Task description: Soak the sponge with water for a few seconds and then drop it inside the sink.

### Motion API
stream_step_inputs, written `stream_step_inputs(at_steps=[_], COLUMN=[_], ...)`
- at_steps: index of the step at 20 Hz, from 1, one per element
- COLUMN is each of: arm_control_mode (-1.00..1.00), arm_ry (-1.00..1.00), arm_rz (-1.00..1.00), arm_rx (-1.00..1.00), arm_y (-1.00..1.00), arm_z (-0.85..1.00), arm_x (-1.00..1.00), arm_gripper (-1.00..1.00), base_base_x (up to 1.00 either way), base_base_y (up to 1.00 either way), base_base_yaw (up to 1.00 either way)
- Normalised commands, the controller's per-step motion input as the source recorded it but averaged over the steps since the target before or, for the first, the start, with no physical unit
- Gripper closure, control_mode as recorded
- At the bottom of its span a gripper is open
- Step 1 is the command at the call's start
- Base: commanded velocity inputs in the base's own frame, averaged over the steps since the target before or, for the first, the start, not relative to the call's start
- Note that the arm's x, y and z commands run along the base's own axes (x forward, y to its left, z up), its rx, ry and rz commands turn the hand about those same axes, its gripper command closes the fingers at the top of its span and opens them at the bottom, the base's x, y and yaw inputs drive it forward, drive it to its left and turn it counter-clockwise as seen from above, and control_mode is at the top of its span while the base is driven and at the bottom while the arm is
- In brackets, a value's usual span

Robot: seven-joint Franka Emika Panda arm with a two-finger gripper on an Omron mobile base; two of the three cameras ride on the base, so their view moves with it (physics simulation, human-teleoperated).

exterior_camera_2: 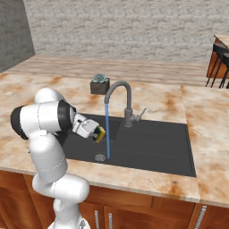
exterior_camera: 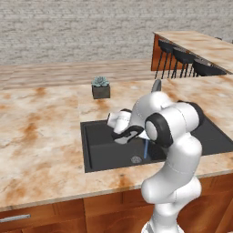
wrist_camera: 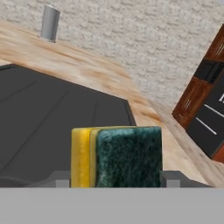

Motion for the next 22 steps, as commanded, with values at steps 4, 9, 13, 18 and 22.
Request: stream_step_inputs(at_steps=[4,9,13,18,22], arm_control_mode=[-1.0,-1.0,-1.0,-1.0,-1.0], arm_ry=[0.01,0.0,0.02,0.07,0.08], arm_rz=[0.0,0.0,0.0,0.0,0.0], arm_rx=[-0.03,-0.04,-0.04,-0.05,-0.07], arm_y=[0.0,0.0,0.0,-0.04,-0.02], arm_z=[-0.03,-0.06,-0.16,-0.35,-0.31], arm_x=[0.31,0.4,0.26,0.2,0.25], arm_gripper=[1.0,1.0,1.0,1.0,1.0], base_base_x=[0.0,0.0,0.0,0.0,0.0], base_base_y=[0.0,0.0,0.0,0.0,0.0], base_base_yaw=[0.0,0.0,0.0,0.0,0.0])
